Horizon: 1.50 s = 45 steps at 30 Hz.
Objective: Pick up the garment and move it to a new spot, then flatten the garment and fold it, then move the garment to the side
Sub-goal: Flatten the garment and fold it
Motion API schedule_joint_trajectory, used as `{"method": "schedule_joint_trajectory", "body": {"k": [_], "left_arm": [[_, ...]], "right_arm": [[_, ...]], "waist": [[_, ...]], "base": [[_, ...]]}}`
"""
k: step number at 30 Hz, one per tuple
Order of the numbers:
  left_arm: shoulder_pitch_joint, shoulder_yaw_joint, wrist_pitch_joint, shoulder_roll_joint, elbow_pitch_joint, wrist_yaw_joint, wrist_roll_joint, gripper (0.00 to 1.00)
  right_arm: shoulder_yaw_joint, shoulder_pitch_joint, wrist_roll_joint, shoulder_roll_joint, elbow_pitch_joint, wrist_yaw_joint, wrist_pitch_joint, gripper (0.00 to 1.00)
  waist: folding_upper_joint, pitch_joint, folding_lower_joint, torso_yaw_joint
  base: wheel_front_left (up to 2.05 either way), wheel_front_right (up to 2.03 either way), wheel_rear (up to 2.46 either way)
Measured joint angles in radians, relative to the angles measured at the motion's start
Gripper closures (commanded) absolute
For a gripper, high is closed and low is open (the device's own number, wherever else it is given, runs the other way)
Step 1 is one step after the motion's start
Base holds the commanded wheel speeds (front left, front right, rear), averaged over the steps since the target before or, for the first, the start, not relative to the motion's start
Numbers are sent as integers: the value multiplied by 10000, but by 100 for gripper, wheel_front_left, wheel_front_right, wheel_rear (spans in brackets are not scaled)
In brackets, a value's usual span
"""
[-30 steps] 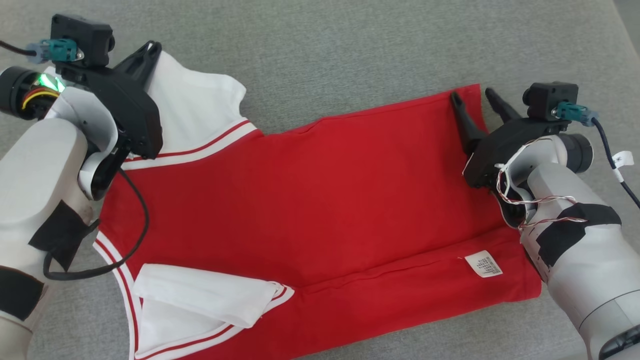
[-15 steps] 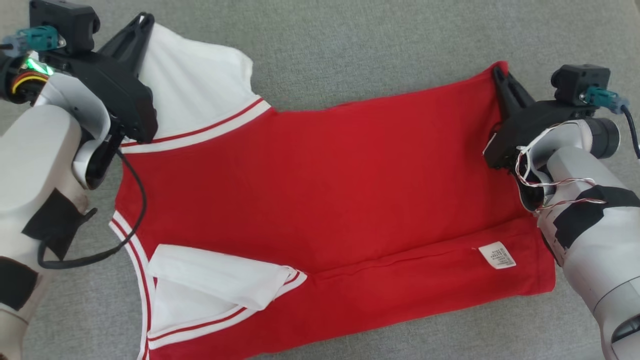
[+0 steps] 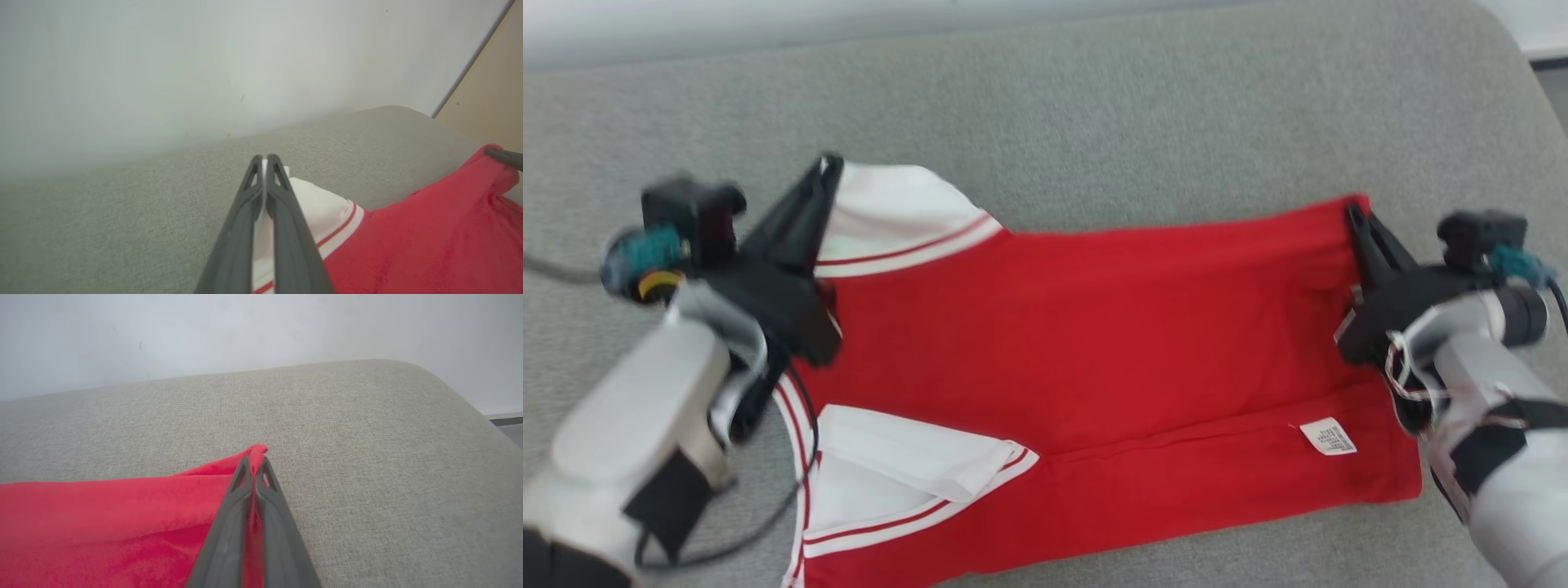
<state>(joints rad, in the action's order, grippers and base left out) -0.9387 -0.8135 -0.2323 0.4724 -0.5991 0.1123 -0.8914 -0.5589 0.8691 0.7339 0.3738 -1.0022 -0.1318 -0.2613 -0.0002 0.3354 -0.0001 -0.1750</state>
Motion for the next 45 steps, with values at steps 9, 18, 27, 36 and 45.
{"method": "schedule_joint_trajectory", "body": {"k": [9, 18, 27, 36, 45], "left_arm": [[3274, 577, -278, 313, 3628, -1471, -151, 100], [5859, 1547, -303, -117, 5423, -1990, 155, 100], [7165, 1879, -303, -746, 4821, -1827, 589, 100], [7906, 2533, -301, -1467, 3534, -1367, 1039, 100], [7976, 3684, -303, -2194, 2863, -1208, 2378, 0]], "right_arm": [[1325, -2195, -274, 405, 1290, 0, -2, 100], [2295, -3639, -311, 336, 2023, 0, -2, 100], [2658, -4217, -500, 171, 2084, 0, -2, 100], [2688, -4490, -662, 107, 1829, 0, -4, 100], [2888, -4589, -761, 56, 1714, 0, -2, 0]], "waist": [[0, -754, -1, 469], [0, -1240, -2, 771], [1, -1502, 0, 859], [1, -1787, 1, 852], [2, -2035, 1, 942]], "base": [[0, 0, 0], [0, 0, 0], [0, 0, 0], [0, 0, 0], [0, 0, 0]]}}
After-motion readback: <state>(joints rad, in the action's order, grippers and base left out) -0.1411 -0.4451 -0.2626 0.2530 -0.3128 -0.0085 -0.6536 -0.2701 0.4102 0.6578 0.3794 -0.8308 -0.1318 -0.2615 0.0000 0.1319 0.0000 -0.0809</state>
